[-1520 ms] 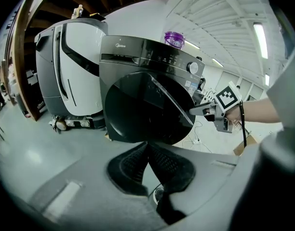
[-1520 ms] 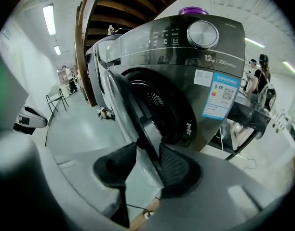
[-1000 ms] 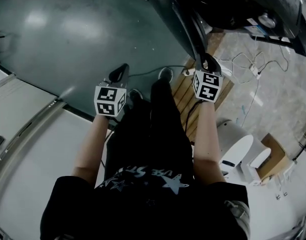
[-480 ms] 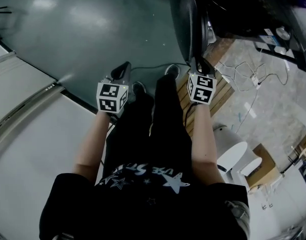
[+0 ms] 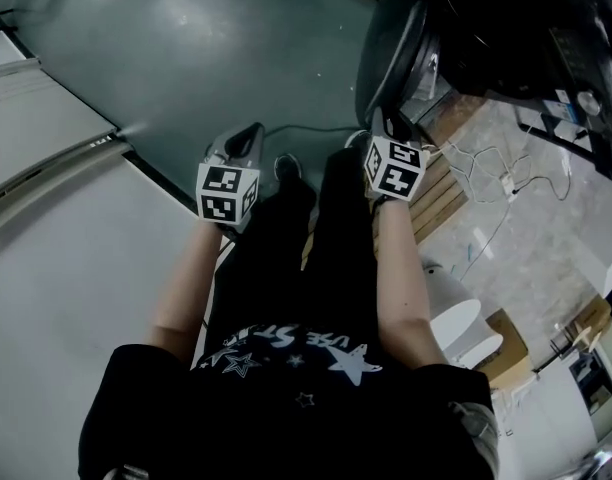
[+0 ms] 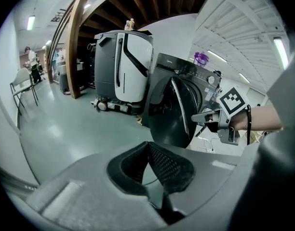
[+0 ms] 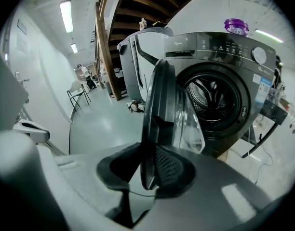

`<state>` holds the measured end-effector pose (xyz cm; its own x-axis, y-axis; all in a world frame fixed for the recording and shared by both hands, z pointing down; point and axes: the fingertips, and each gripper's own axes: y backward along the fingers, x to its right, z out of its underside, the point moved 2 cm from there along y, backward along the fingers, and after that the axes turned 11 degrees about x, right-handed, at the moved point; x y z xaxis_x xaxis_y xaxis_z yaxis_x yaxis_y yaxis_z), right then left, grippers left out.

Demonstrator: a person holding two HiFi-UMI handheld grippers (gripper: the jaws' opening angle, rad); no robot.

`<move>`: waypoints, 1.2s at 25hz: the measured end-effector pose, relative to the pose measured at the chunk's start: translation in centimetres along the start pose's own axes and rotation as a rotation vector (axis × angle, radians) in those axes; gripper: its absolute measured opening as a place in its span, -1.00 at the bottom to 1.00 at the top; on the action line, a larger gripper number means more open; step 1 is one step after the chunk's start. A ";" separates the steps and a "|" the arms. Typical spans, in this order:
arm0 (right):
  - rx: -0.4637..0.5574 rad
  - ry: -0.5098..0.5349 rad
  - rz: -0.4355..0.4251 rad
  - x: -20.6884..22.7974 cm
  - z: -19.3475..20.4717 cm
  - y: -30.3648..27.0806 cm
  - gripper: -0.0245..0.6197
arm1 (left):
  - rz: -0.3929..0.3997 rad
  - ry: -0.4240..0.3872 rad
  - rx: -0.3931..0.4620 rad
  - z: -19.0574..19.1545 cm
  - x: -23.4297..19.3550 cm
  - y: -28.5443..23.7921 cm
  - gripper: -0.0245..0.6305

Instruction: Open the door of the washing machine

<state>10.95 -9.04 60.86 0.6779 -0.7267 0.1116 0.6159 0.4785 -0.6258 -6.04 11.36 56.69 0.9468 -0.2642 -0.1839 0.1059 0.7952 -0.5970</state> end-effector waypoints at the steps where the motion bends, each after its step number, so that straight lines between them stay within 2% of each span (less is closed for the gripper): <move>1: 0.001 -0.002 0.000 -0.8 -0.1 -0.3 -0.64 | -0.012 0.011 0.002 0.5 -0.6 0.6 -0.89; 7: 0.005 -0.006 0.005 -5.9 -0.5 -2.0 -0.61 | -0.080 0.083 0.034 3.0 -4.7 4.5 -0.89; 17: 0.007 -0.033 -0.028 -12.2 -2.4 -5.9 -0.55 | -0.191 0.170 0.055 5.9 -10.1 7.2 -0.89; 30: 0.021 -0.112 -0.091 -20.0 -6.6 -12.5 -0.50 | -0.305 0.234 0.039 5.4 -16.3 7.5 -0.89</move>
<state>-12.96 -3.74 61.40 0.6587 -0.7084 0.2535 0.6844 0.4243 -0.5929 -19.09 24.59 59.41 0.7756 -0.6057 -0.1779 0.3881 0.6798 -0.6223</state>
